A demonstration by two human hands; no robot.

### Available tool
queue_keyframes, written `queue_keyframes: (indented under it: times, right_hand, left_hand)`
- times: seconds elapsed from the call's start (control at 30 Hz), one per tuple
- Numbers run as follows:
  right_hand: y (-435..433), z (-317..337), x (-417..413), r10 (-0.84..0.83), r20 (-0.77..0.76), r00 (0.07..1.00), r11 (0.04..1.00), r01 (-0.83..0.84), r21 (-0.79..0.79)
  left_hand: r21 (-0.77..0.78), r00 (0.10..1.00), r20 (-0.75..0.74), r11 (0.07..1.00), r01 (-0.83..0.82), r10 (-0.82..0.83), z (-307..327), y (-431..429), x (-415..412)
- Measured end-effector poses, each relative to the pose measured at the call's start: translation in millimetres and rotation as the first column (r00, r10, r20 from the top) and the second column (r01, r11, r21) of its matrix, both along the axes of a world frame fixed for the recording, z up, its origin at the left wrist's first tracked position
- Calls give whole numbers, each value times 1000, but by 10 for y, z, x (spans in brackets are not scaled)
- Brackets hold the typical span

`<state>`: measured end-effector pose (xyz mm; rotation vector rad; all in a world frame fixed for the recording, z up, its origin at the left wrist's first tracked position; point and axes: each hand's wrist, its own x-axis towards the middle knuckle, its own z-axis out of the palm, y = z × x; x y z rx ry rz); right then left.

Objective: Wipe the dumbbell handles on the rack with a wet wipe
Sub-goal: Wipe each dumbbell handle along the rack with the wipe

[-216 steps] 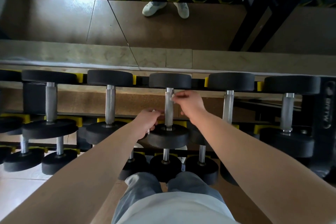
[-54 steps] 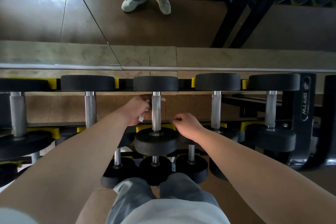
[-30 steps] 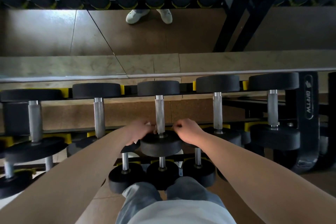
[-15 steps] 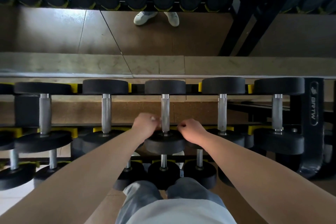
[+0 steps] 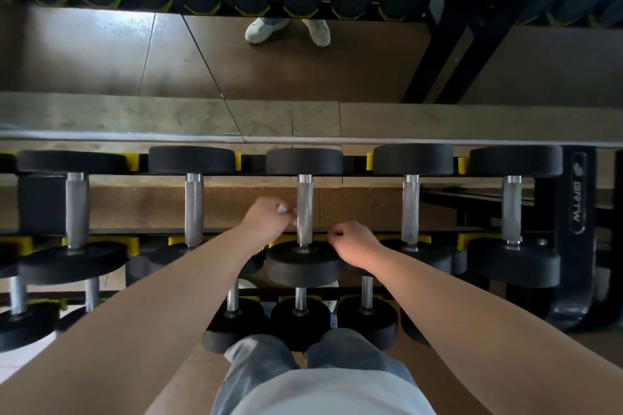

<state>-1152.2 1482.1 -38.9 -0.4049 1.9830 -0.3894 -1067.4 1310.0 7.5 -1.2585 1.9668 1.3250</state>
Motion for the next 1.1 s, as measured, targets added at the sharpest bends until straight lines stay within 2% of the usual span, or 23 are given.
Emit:
queue_keyframes:
  times: [0.07,0.17,0.23,0.33,0.4,0.47,0.53,0.6,0.7,0.77,0.83,0.9,0.97,1.0,1.07,1.1]
  right_hand:
    - [-7,3,0,0,4,1000,1000,0,5]
    - [-27,12,-18,6,14,1000,1000,-6,21]
    - [-31,29,-33,12,20,1000,1000,-13,29]
    - [-29,53,-48,28,19,999,999,-29,31]
    - [-31,65,-52,26,25,999,999,-27,32]
    - [-25,56,-50,23,30,999,999,-24,28]
    - [-17,43,-52,14,33,999,1000,-15,20]
    - [-8,29,-59,0,40,999,1000,0,13]
    - [-5,31,-76,-6,60,998,1000,5,14]
    - [-4,45,-96,-6,68,998,1000,5,19]
    - [6,65,-115,-13,71,997,1000,12,12]
    - [23,80,-113,-18,80,997,1000,18,4]
    - [45,89,-102,-15,84,996,1000,15,-4]
    - [54,95,-95,-11,84,996,1000,12,-9]
    - [62,104,-86,-1,76,997,1000,2,-18]
    - [63,107,-84,2,73,997,1000,-1,-19]
  left_hand:
    - [45,977,112,983,177,-181,-55,15,140]
    - [46,976,97,981,190,-194,-73,8,151]
    - [63,995,45,994,90,-93,-87,-10,48]
    - [157,982,-73,974,-160,173,-108,-64,-123]
    - [168,975,-99,969,-181,199,-144,-84,-153]
    - [167,999,-25,986,-27,32,-180,-73,-64]
    - [184,974,82,963,195,-213,-247,-46,45]
    - [234,957,110,942,239,-270,-324,-57,82]
    - [247,988,60,962,120,-139,-312,-106,-52]
    - [357,995,-18,930,-89,102,-291,-149,-191]
    - [434,964,-33,872,-225,264,-307,-203,-299]
    - [450,958,5,854,-259,288,-341,-264,-332]
    - [445,986,35,880,-164,166,-382,-303,-301]
    - [413,998,57,909,-47,26,-394,-305,-265]
    - [363,952,123,906,218,-279,-473,-275,-160]
    - [380,929,149,887,262,-338,-505,-252,-115]
